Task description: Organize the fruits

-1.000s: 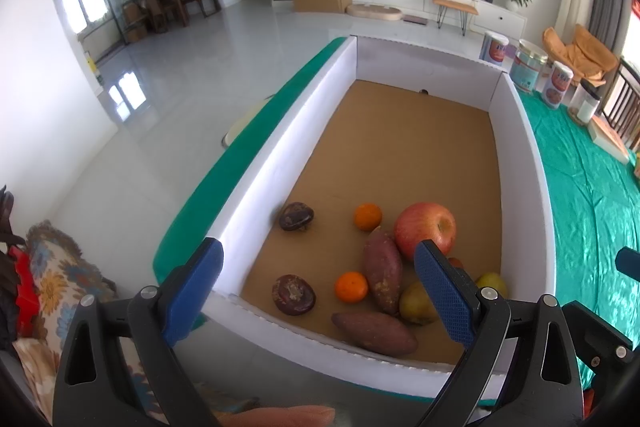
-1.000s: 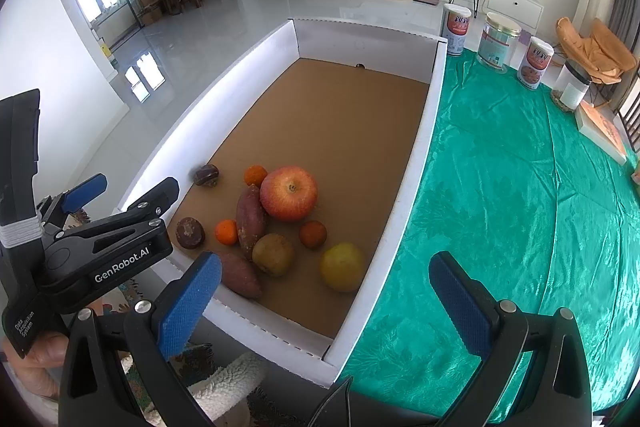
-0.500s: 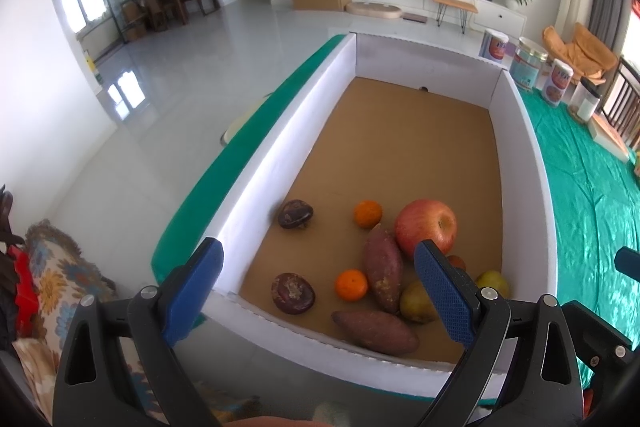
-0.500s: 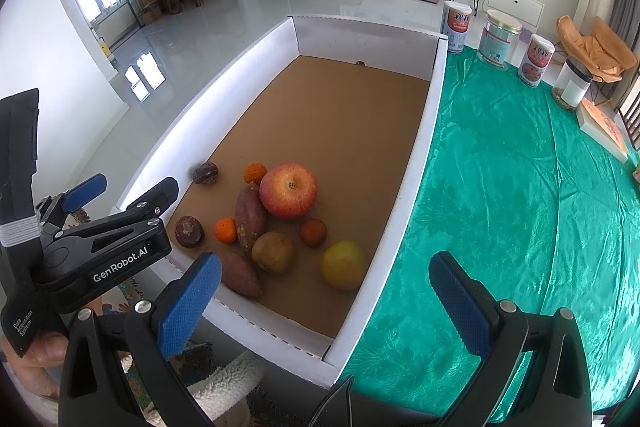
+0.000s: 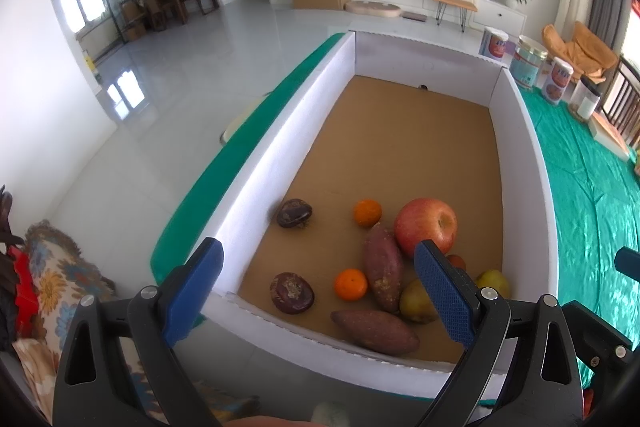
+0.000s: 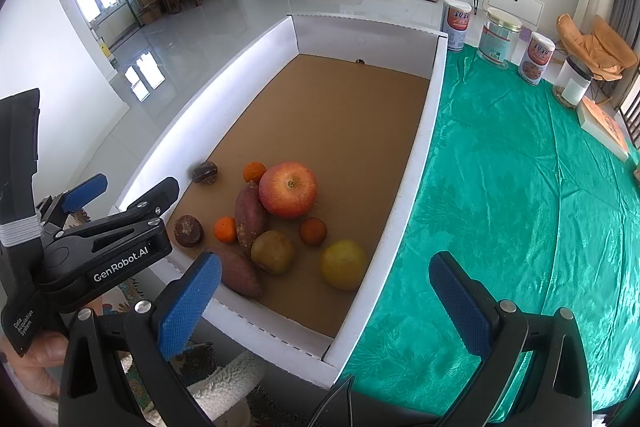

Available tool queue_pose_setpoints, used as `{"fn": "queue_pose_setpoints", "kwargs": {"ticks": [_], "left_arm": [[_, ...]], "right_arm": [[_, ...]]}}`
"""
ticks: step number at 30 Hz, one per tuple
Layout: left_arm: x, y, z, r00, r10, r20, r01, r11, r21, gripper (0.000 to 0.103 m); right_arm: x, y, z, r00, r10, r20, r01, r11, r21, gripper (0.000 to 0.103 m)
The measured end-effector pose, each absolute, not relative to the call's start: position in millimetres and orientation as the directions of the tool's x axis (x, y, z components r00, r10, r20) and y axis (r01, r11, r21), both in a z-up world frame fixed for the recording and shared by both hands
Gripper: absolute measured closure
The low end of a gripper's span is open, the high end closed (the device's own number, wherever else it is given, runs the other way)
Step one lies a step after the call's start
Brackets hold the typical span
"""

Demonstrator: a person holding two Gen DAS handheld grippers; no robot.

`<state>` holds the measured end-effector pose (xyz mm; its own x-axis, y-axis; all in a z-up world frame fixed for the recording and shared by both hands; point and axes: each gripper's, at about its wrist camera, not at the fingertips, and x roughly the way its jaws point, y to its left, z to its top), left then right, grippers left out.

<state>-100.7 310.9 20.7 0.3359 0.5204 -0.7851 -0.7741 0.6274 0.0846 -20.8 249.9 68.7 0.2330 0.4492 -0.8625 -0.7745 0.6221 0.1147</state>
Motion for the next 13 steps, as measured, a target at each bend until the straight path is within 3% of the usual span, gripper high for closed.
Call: {"fn": "queue_pose_setpoints", "kwargs": {"ticks": [13], "left_arm": [[-103.7,311.6,21.3,0.372,0.485,-0.791,-0.762,0.646,0.038,0.006]], "right_arm": [[-21.9,250.4,67.9,0.235,0.448,-0.863,-0.777,0.62,0.111,0.0]]}}
